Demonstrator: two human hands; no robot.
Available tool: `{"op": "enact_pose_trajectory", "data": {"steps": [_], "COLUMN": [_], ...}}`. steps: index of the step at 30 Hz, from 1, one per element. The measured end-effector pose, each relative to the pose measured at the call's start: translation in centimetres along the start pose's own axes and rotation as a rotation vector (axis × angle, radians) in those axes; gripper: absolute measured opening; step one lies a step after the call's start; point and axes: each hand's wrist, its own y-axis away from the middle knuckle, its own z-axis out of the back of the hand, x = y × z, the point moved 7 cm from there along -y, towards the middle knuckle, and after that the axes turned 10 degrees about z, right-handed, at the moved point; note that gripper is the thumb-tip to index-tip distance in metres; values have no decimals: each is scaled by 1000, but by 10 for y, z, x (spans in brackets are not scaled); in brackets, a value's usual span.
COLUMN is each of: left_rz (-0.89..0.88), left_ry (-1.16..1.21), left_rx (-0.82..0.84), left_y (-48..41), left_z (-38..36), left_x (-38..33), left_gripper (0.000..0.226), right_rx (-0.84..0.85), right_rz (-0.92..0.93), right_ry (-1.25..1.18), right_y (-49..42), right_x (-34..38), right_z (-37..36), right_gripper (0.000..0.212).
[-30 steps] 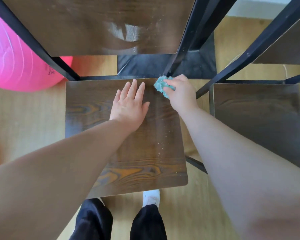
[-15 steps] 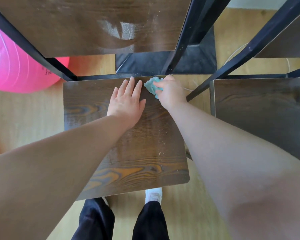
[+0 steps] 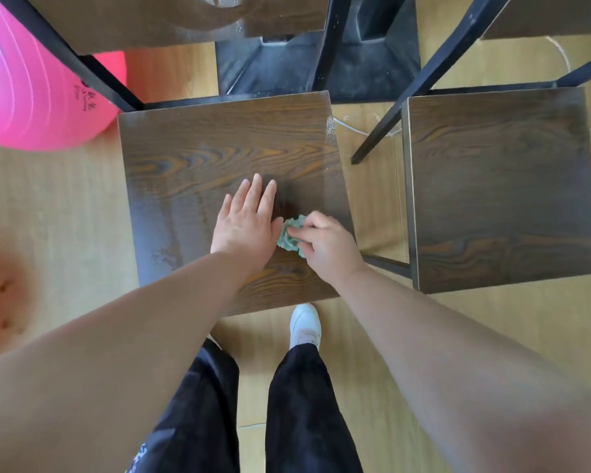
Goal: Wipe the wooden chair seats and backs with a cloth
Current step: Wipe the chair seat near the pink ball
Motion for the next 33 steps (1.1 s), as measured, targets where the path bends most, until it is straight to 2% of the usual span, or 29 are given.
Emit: {"op": "enact_pose_trajectory", "data": {"steps": [8, 11, 15, 18, 22, 24, 28, 33], "left_rz": [23, 26, 31, 26, 39, 47, 65, 43], "left_ry": [5, -10, -20, -21, -45, -59, -94, -107], "left_rx": [12, 16, 22, 6, -36, -72, -165, -220], "left_y": [46, 54, 58, 51, 25, 6, -39, -83], "left_z": [-23, -27, -26, -19, 0, 14, 44, 67], "left_x": [5, 9, 11, 9, 8, 6, 2, -4], "left_gripper": [62, 62, 62, 62, 63, 64, 64, 64], "right_rx": [88, 98, 191, 86, -172, -243, -273, -210], "right_rz": [-24, -9, -15, -34, -52, -63, -39, -36], "right_ry": [-19, -7, -20, -65, -57, -36, 22, 146], "right_y": [79, 90, 90, 85, 34, -9, -97, -165], "right_x": [20, 23, 26, 22, 1, -13, -40, -63], "right_z": [-29, -30, -30, -13, 41, 69, 105, 114], "right_gripper": [26, 27, 29, 29, 29, 28, 28, 26]}}
